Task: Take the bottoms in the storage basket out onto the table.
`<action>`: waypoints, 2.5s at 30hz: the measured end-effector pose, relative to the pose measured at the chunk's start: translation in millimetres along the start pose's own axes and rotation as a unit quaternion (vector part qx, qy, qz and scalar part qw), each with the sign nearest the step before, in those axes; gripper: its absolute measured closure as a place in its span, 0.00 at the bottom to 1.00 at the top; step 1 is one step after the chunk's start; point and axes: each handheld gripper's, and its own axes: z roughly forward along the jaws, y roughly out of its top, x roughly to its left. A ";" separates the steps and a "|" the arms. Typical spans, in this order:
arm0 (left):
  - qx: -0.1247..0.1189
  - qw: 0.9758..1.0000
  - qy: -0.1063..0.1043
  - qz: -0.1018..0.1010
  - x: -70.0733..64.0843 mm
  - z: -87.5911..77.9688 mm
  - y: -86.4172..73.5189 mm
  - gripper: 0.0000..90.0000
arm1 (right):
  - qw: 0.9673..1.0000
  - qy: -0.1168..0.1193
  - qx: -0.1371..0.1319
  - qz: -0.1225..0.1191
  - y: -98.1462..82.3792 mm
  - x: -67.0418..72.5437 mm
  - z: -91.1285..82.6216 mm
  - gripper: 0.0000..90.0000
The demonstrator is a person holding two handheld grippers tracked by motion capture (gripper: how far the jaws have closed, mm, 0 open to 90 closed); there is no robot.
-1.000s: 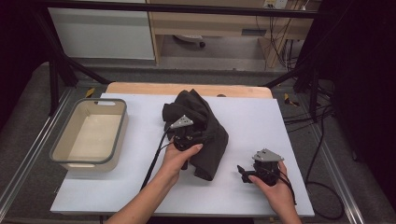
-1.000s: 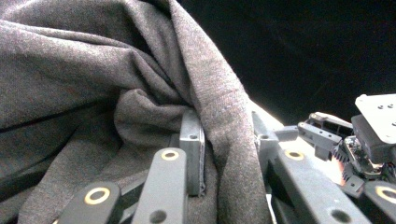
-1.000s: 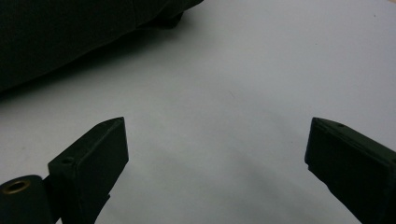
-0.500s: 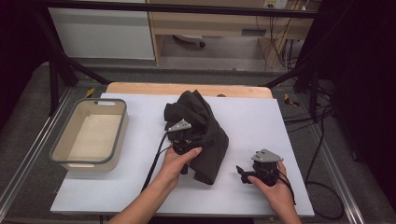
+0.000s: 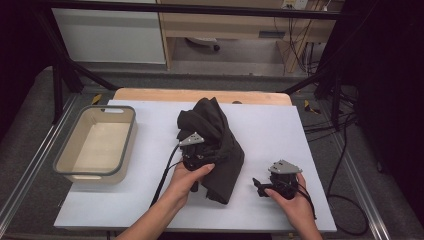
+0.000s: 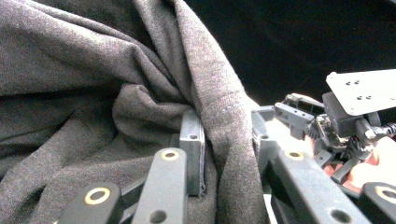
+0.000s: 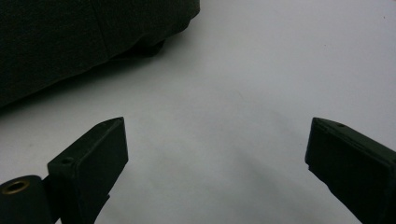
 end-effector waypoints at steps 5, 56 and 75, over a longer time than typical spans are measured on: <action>0.001 1.000 -0.006 -0.003 -1.7 1.4 -1.2 0.81 | 1.000 -0.002 0.001 0.001 -0.2 0.4 -0.3 0.07; 0.026 0.999 -0.003 0.027 -2.4 -1.7 -26.4 0.82 | 1.000 -0.001 0.004 0.003 -1.0 -1.1 0.7 0.07; 0.038 0.999 0.001 0.031 1.2 -12.3 -36.3 0.84 | 1.000 -0.001 0.008 0.002 -0.9 0.1 1.5 0.07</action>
